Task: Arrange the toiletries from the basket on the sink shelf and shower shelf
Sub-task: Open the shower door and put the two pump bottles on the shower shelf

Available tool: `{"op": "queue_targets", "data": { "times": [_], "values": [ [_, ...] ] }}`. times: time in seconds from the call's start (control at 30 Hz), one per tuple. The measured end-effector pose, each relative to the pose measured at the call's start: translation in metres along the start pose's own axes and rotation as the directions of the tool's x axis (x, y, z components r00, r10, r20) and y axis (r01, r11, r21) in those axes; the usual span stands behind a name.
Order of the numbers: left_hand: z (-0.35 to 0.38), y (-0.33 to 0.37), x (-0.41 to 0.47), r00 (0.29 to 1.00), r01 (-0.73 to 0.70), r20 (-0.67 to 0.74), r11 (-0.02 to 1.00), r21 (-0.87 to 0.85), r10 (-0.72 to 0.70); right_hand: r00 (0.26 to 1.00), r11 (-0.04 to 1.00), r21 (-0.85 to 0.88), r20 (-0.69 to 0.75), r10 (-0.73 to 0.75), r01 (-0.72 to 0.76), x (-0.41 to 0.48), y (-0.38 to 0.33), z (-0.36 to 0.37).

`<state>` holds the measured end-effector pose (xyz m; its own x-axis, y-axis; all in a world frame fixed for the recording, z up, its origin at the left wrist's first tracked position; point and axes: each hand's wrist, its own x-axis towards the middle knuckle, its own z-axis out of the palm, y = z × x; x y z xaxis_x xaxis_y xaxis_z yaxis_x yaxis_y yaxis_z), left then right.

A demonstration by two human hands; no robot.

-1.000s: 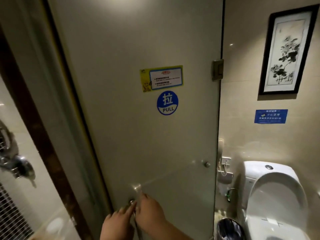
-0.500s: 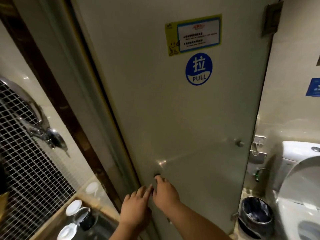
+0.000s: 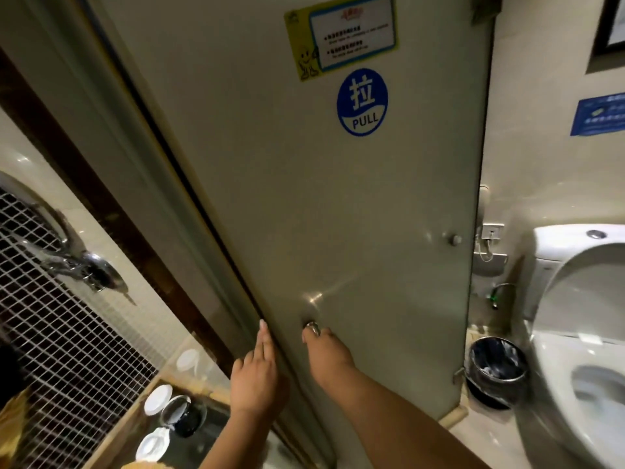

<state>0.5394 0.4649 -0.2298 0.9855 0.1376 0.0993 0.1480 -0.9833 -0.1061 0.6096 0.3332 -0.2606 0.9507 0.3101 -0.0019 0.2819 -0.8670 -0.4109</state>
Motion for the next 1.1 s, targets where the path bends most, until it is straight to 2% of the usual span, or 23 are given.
{"op": "queue_targets", "data": {
  "times": [0.1,0.17,0.23,0.3,0.37,0.47,0.5,0.57,0.67,0.83,0.9,1.0,1.1],
  "values": [
    [-0.005,-0.001,-0.008,0.999,-0.034,-0.035,0.999,-0.036,0.033,1.000,0.987,-0.161,-0.003,-0.021,0.020,-0.024,0.001,0.002],
    [-0.009,-0.004,-0.013,0.996,-0.051,-0.081,0.991,-0.124,0.042,0.999,0.951,-0.308,0.019,-0.027,0.032,-0.039,0.005,0.003],
    [-0.010,-0.007,-0.019,0.992,-0.099,-0.095,0.976,-0.193,0.081,0.996,0.856,-0.509,0.047,-0.075,0.089,-0.053,0.009,0.002],
    [-0.010,-0.011,-0.027,0.979,-0.201,-0.076,0.957,-0.209,0.189,0.979,0.767,-0.610,0.092,-0.182,0.200,-0.067,0.013,-0.005],
    [-0.011,-0.017,-0.034,0.950,-0.312,-0.096,0.924,-0.220,0.298,0.900,0.654,-0.633,0.179,-0.396,0.414,-0.080,0.016,-0.012],
    [-0.019,-0.030,-0.040,0.866,-0.495,-0.144,0.862,-0.108,0.479,0.663,0.353,-0.678,0.266,-0.700,0.644,-0.098,0.012,-0.016],
    [-0.024,-0.033,-0.041,0.831,-0.548,-0.140,0.835,-0.050,0.538,0.602,0.295,-0.677,0.272,-0.751,0.674,-0.105,0.008,-0.017],
    [-0.035,-0.034,-0.043,0.764,-0.635,-0.117,0.772,0.041,0.635,0.555,0.237,-0.675,0.303,-0.775,0.699,-0.120,0.001,-0.017],
    [-0.041,-0.029,-0.047,0.679,-0.721,-0.089,0.685,0.110,0.729,0.615,0.273,-0.670,0.343,-0.710,0.690,-0.143,-0.006,-0.013],
    [-0.042,-0.007,-0.062,0.586,-0.800,-0.102,0.594,0.088,0.804,0.781,0.494,-0.631,0.321,-0.536,0.599,-0.174,-0.010,-0.012],
    [-0.043,0.004,-0.067,0.532,-0.837,-0.114,0.541,0.078,0.839,0.866,0.596,-0.643,0.242,-0.438,0.481,-0.185,-0.013,-0.002],
    [-0.044,0.022,-0.072,0.449,-0.885,-0.161,0.462,0.059,0.879,0.979,0.700,-0.685,0.141,-0.144,0.202,-0.196,-0.024,0.023],
    [-0.046,0.044,-0.078,0.422,-0.904,-0.170,0.429,-0.001,0.890,0.989,0.712,-0.700,0.067,0.129,-0.045,-0.203,-0.026,0.037]
  ]
}}
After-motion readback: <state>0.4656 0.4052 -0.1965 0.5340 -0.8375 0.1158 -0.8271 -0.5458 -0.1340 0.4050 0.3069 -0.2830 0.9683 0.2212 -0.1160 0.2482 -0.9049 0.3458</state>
